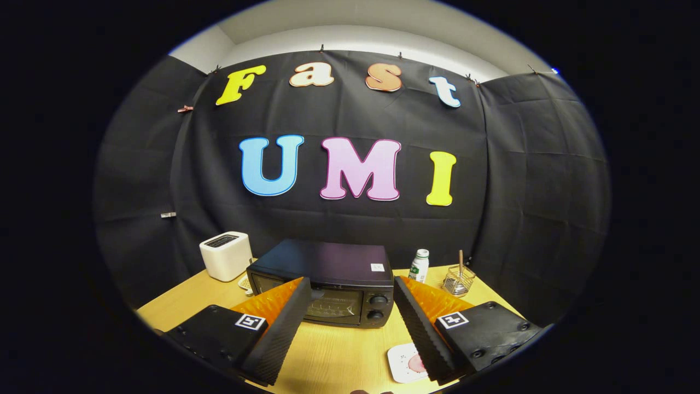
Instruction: Open the toaster oven, put the food inside, and close the toaster oven door.
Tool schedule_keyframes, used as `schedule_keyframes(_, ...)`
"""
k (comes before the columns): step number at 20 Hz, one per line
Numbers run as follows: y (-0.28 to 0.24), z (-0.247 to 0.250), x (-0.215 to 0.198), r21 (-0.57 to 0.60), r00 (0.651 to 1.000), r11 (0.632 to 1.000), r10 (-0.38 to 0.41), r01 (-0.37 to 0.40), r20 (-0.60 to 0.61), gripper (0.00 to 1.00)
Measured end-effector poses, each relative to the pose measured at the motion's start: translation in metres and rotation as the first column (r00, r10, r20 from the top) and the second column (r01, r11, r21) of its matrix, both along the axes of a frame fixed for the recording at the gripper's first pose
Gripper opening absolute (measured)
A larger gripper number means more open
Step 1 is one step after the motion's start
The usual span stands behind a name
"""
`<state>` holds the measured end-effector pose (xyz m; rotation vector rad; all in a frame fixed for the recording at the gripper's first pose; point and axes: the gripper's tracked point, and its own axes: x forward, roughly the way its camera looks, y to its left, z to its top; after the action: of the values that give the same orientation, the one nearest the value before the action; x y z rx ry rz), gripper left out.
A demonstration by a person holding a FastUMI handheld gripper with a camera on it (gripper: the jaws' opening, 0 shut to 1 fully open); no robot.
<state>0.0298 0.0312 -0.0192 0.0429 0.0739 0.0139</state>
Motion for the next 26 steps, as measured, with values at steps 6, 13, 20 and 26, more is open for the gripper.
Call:
schedule_keyframes(6, 0.027, -0.012, 0.037, 0.017, 0.999, 1.0, 0.016, -0.015, -0.032, 0.98)
schedule_keyframes(13, 0.062, -0.033, 0.091, 0.017, 0.999, 1.0, 0.021, -0.021, -0.048, 0.98)
schedule_keyframes(20, 0.092, -0.077, 0.141, 0.018, 0.992, 1.0, 0.028, -0.026, -0.121, 0.98)
schedule_keyframes(26, 0.105, -0.11, 0.149, -0.007, 0.981, 1.0, 0.025, -0.026, -0.193, 0.99)
